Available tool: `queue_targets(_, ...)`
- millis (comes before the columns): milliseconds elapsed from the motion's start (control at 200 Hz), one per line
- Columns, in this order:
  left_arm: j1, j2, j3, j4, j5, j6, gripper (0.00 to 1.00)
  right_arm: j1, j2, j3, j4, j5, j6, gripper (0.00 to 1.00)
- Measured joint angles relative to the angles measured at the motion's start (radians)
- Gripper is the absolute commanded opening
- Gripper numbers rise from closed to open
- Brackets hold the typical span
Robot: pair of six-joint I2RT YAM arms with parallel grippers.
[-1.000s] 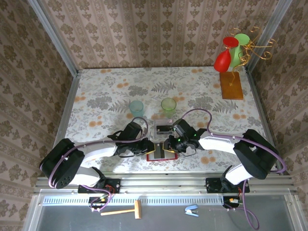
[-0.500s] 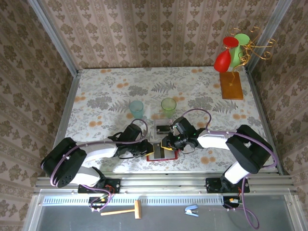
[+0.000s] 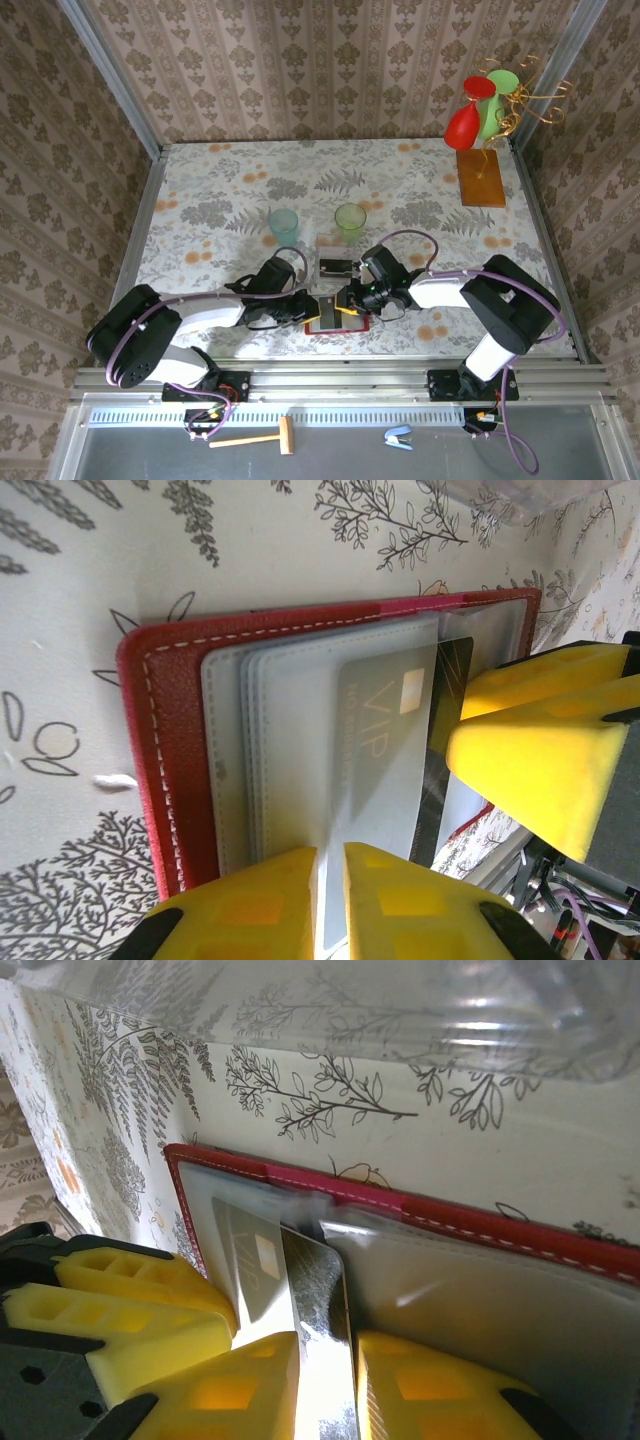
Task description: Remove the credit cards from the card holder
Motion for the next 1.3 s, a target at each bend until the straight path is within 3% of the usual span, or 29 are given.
queue_targets(400,0.000,0.000,-0.001,-0.001,0.000,0.000,0.15,-0.002,0.002,-0.018,0.032,-0.013,0.025,0.13)
queue_targets(750,0.000,0.000,-0.001,-0.003,0.000,0.000,0.15,-0.019,-0.029,-0.045,0.029,-0.013,0.024,0.11)
queue_targets(1300,0.001,-0.020,0.000,-0.032,-0.012,0.000,0.17,-0.090,-0.189,-0.069,-0.141,-0.009,-0.063,0.09)
